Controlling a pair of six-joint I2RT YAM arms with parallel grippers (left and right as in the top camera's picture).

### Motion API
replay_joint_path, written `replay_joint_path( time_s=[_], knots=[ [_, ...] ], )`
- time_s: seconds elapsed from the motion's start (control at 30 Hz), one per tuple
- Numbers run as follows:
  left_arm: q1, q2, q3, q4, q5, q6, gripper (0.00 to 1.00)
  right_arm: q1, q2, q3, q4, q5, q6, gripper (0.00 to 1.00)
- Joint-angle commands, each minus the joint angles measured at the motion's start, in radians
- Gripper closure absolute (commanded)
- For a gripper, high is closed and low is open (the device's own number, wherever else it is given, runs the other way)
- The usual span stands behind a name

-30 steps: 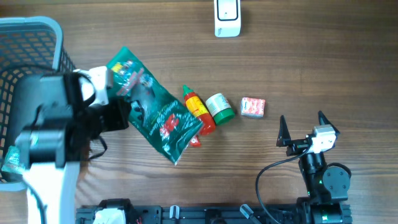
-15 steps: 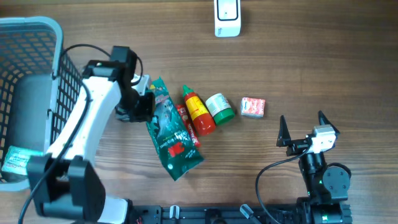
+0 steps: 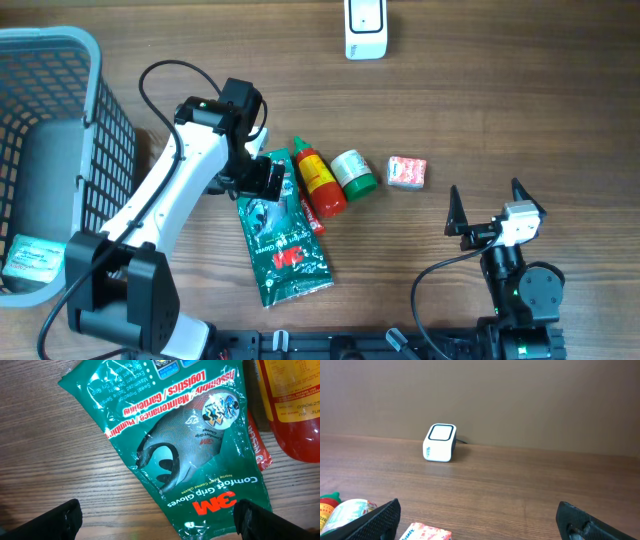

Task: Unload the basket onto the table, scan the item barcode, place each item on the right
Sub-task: 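Carry the green glove pack out and lay it left of the bottle, then reach the left gripper into the basket and grasp the flushable wipes pack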

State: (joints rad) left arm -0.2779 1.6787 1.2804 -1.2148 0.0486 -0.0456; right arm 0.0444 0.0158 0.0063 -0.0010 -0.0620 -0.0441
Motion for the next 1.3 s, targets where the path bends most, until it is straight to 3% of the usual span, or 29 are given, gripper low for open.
replay_joint_path(
  time_s=[0.0, 0.13, 0.27, 0.47, 0.63, 0.73, 1.0, 1.27],
  knots=[
    [0.000, 0.003, 0.051, -0.006, -0.021, 0.008, 0.00, 0.004, -0.002, -0.001, 0.002, 0.003, -0.008, 0.00],
    [0.001, 0.002, 0.203, -0.056, -0.021, 0.007, 0.00, 0.004, -0.002, -0.001, 0.002, 0.003, -0.008, 0.00],
    [0.045, -0.003, 0.459, -0.122, -0.063, -0.106, 0.00, 0.004, -0.002, -0.001, 0.002, 0.003, -0.008, 0.00],
    [0.267, -0.067, 0.737, -0.120, -0.092, -0.447, 0.00, 0.004, -0.002, -0.001, 0.002, 0.003, -0.008, 0.00],
    [0.472, -0.128, 0.749, -0.097, -0.095, -0.475, 0.00, 0.004, -0.002, -0.001, 0.002, 0.003, -0.008, 0.00],
    [0.561, -0.112, 0.749, -0.139, -0.095, -0.355, 0.00, 0.004, -0.002, -0.001, 0.002, 0.003, -0.008, 0.00],
    [0.843, -0.076, 0.748, -0.272, -0.095, -0.531, 0.00, 0.004, -0.002, -0.001, 0.002, 0.003, -0.008, 0.00],
    [0.894, 0.009, 0.706, -0.370, -0.153, -0.581, 0.00, 0.004, -0.002, -0.001, 0.002, 0.003, -0.008, 0.00]
  ],
)
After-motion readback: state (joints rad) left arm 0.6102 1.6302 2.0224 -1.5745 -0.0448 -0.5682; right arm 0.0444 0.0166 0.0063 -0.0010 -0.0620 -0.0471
